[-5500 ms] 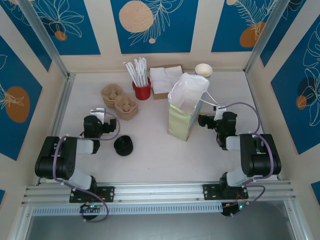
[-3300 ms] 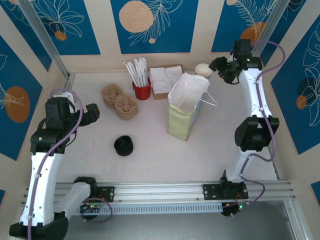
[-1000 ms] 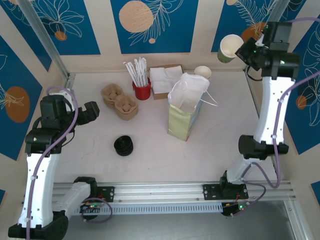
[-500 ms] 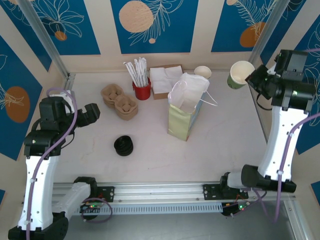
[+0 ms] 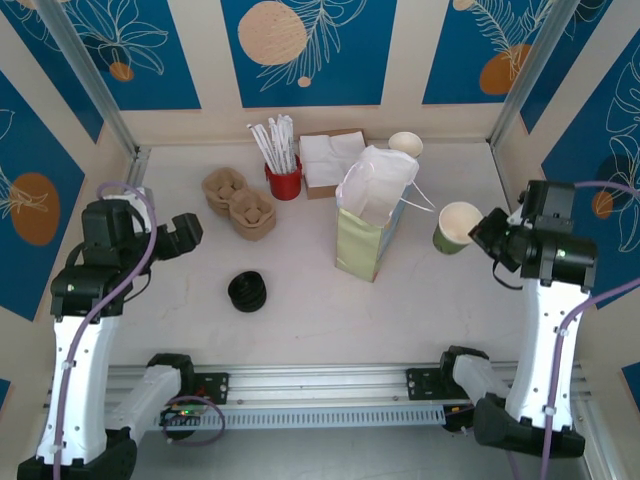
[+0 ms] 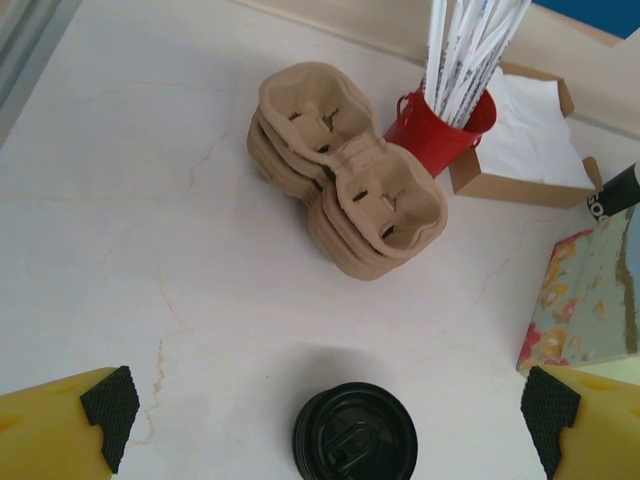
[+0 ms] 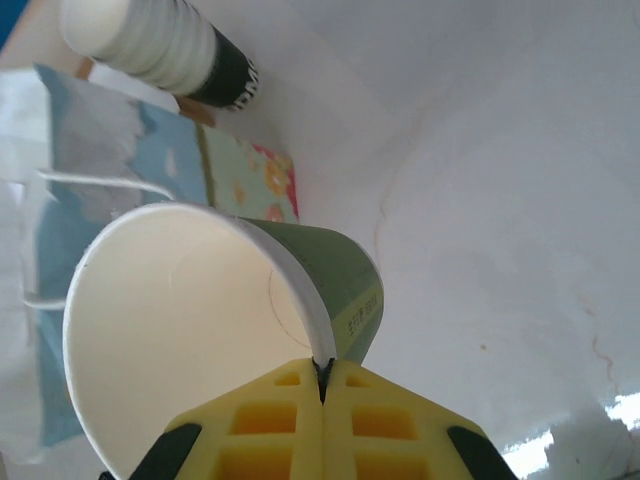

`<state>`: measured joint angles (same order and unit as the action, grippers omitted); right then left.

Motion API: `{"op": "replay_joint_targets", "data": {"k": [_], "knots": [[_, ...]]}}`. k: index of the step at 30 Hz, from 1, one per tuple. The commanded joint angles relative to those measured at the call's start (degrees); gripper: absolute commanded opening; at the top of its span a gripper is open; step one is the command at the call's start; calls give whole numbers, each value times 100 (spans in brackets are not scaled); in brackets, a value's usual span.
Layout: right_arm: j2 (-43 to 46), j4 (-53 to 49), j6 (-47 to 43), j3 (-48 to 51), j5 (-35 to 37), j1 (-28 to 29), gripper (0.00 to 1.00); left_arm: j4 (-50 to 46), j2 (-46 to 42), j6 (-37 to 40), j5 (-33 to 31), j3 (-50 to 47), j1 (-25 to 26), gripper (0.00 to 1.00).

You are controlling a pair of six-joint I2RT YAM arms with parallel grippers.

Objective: Pack the takeout coffee

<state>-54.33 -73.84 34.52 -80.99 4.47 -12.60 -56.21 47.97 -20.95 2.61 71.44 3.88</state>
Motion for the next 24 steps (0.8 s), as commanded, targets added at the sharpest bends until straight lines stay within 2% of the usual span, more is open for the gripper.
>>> {"op": "replay_joint_targets", "data": {"k": [1,7,11,18,24], "knots": [[490,-20,190,540,-163,96,0,131,-68,-158,193,-198,33,100],[1335,391,552,1578,-449,602,0,249,9,-255,362,-437,32,99],[1858,794,1042,2214,-198,1394,0,349,8,-409,382,-694,34,98],[1866,1248,1835,2887,490,3257,0,475,-33,-636,633,-1117,33,94],[1586,1563,2761,3166,1656,5271,0,474,-67,-730,809,-1384,38,94]]}}
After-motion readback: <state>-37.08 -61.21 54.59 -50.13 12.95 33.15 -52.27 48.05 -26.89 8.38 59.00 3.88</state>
